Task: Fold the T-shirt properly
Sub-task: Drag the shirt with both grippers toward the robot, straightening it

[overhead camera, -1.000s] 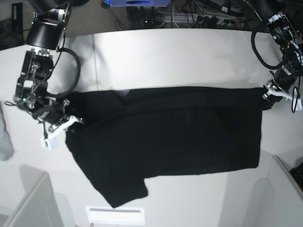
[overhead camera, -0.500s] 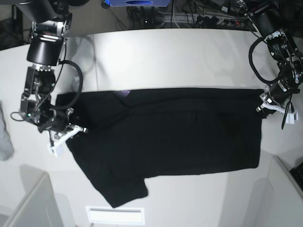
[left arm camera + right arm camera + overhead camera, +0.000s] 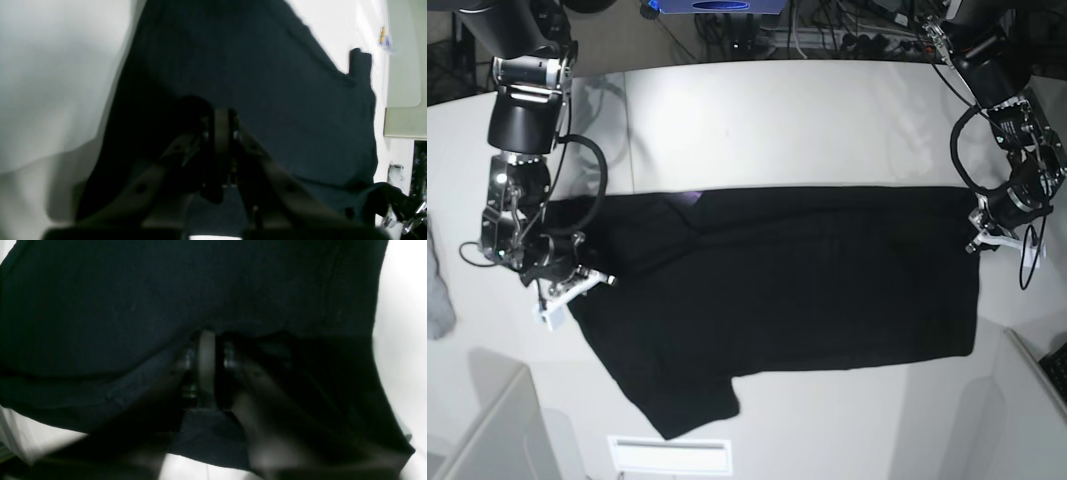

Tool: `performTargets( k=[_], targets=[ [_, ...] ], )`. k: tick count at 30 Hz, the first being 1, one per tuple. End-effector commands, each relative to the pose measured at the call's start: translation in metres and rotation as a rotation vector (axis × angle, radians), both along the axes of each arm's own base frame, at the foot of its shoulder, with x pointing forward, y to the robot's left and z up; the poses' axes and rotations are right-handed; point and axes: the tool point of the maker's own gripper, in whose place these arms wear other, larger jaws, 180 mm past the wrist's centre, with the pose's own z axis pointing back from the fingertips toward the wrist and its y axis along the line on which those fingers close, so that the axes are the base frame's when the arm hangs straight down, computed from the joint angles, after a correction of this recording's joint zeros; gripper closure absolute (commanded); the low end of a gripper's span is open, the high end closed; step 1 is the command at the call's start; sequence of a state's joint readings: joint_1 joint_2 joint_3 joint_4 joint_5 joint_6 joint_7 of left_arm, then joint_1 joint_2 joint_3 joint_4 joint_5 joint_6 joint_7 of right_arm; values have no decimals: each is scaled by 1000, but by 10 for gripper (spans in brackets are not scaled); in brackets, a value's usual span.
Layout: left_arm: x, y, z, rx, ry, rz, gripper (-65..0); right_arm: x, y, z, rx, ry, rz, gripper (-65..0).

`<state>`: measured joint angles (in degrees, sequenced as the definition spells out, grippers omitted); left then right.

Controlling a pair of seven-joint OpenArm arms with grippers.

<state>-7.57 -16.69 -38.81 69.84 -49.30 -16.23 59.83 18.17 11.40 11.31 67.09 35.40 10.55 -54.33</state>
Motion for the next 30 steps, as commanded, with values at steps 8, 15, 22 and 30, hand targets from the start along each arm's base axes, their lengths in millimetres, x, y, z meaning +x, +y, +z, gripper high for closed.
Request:
performTargets(
  k=[8, 15, 22, 30],
  targets=[
    [42, 24, 29, 106, -66, 37, -512, 32, -41, 40, 3, -254, -175, -306],
    [47, 36, 72, 176, -228, 86, -563, 1, -105, 78, -37, -431, -389, -306],
    [-14, 18, 104, 404, -260, -34, -563, -71, -120, 95, -81, -468, -566, -324],
    [-96, 40, 58, 326, -159, 201, -563, -135, -86, 48, -27, -287, -643, -444]
  ],
)
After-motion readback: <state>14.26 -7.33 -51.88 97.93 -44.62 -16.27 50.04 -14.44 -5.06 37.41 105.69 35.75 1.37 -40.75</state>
